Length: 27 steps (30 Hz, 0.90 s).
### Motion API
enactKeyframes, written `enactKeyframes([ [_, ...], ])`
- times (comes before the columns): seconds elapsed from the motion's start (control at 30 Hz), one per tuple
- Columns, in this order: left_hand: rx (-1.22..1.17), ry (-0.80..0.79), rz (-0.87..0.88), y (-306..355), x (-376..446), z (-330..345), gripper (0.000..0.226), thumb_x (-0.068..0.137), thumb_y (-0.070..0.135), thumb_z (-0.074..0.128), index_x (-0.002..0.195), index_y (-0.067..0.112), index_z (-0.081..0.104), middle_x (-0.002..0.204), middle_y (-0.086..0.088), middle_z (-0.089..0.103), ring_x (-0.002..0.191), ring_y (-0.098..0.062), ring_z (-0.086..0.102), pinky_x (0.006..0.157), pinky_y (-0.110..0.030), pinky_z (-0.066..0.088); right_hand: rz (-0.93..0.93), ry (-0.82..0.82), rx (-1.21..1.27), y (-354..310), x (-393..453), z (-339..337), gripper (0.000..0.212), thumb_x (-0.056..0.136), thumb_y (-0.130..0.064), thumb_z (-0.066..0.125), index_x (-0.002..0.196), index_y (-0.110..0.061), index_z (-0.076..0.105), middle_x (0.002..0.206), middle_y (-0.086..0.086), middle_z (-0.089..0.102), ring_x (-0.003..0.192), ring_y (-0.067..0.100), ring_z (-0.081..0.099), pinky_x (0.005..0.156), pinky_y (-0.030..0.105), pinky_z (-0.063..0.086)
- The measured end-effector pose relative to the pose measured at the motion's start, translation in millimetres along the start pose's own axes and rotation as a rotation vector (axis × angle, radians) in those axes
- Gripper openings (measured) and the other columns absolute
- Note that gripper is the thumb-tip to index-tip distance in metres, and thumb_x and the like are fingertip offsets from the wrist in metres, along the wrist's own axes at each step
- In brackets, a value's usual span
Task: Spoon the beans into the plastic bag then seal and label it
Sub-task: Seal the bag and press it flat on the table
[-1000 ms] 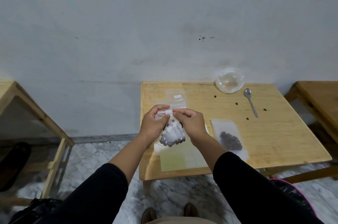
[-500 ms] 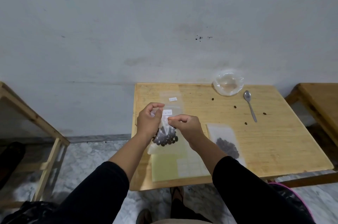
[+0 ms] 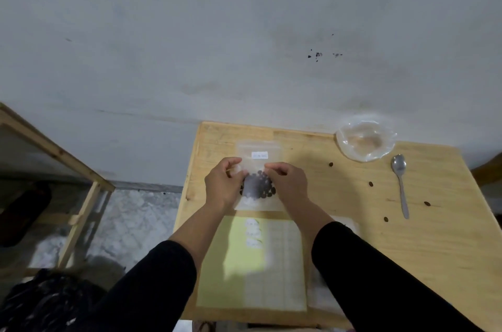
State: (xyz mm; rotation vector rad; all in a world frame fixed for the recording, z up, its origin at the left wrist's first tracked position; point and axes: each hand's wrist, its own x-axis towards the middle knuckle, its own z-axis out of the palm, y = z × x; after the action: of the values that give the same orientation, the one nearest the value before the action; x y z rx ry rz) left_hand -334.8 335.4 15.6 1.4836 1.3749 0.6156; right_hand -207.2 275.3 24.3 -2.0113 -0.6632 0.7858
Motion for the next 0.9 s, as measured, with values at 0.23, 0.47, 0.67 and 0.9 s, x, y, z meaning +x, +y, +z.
enactKeyframes([
  [0.23, 0.168, 0.051, -0.03, -18.5, 20.6, 15.8, 0.026, 0.087, 0.01, 0.062, 0.113, 0.012, 0.064, 0.104, -0.007, 0.068, 0.087, -0.009, 0.055, 0.075, -0.006, 0.034, -0.068, -0.074, -0.243, 21.1, 27.9, 17.2, 0.021, 0.08, -0.017, 0.067, 0.101, -0.015, 0.07, 0.104, 0.006, 0.066, 0.093, 0.015, 0.06, 0.078, 0.012, 0.035],
  [0.47, 0.374, 0.011, 0.04, -29.3, 20.0, 20.1, 0.029, 0.09, 0.013, 0.057, 0.118, 0.009, 0.062, 0.134, -0.007, 0.052, 0.122, -0.019, 0.049, 0.101, -0.014, 0.026, -0.27, -0.11, -0.518, 37.7, 24.0, 27.2, 0.031, 0.089, -0.009, 0.054, 0.117, -0.003, 0.061, 0.139, 0.017, 0.036, 0.121, 0.021, 0.043, 0.096, 0.008, 0.022],
  [0.67, 0.577, -0.143, 0.081, -26.0, 11.5, 17.9, 0.044, 0.094, 0.025, 0.044, 0.136, 0.011, 0.045, 0.147, -0.006, 0.036, 0.137, -0.019, 0.03, 0.113, -0.023, 0.019, -0.473, -0.097, -0.694, 40.6, 8.6, 22.8, 0.032, 0.071, -0.001, 0.062, 0.103, 0.006, 0.065, 0.111, 0.028, 0.061, 0.104, 0.04, 0.061, 0.087, 0.041, 0.052],
  [0.9, 0.701, -0.186, 0.253, -5.3, -6.8, 1.0, 0.044, 0.097, 0.021, 0.039, 0.138, 0.006, 0.034, 0.141, -0.01, 0.035, 0.131, -0.022, 0.03, 0.104, -0.024, 0.029, -0.514, -0.238, -1.095, 30.0, -12.9, 4.0, 0.05, 0.084, -0.012, 0.023, 0.113, 0.01, 0.057, 0.116, 0.024, 0.058, 0.115, 0.035, 0.051, 0.104, 0.041, 0.041],
])
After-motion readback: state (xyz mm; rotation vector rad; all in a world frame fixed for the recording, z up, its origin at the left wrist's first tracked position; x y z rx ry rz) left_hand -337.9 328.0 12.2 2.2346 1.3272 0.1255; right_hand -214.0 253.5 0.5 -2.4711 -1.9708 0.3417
